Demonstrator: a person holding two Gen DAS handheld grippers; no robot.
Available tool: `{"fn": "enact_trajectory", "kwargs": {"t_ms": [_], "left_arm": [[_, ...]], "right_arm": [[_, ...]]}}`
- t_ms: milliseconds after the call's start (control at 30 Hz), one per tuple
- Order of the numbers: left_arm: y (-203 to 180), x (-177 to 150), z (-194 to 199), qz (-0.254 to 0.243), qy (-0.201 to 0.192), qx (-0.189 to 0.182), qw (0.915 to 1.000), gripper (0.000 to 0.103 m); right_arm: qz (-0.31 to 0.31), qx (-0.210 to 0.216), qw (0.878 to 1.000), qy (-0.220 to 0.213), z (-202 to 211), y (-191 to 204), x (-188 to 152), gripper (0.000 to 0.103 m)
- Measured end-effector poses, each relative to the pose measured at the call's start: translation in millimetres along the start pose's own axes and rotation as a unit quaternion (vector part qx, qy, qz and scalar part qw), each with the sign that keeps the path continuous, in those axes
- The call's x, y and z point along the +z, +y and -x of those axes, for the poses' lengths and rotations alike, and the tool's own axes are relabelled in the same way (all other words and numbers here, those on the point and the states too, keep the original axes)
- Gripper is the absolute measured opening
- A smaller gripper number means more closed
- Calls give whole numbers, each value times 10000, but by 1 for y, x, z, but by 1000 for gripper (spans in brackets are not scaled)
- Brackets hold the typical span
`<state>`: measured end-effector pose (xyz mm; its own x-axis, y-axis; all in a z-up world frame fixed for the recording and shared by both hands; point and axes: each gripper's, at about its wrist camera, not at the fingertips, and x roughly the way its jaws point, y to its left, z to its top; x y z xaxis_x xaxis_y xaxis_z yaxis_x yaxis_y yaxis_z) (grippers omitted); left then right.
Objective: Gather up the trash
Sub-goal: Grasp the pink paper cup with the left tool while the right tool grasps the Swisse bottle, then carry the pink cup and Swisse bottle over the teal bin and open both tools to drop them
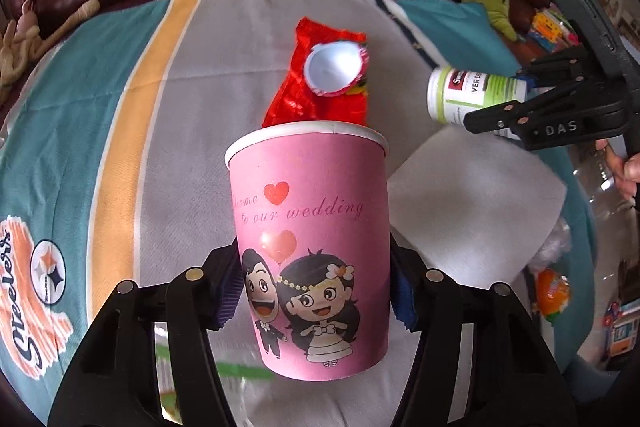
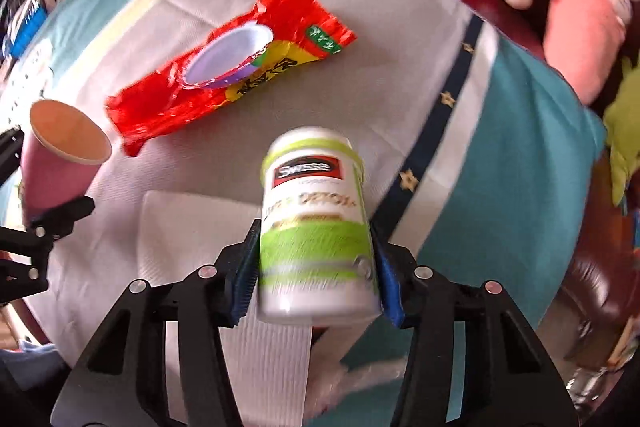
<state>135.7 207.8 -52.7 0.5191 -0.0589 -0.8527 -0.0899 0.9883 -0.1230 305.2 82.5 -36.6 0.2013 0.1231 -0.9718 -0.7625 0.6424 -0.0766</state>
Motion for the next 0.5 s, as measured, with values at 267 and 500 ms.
{"fn": "enact_trajectory", "kwargs": {"t_ms": [267,500], "left_arm": [[-41,-6,33,-164,-173,-258,9994,61],[-88,-10,43,-420,-186,-560,9974,61]], "right_arm": [[-423,176,9982,-390,55,-3,-53,48],[-1125,418,9892,-841,97,-24,-114,48]]}}
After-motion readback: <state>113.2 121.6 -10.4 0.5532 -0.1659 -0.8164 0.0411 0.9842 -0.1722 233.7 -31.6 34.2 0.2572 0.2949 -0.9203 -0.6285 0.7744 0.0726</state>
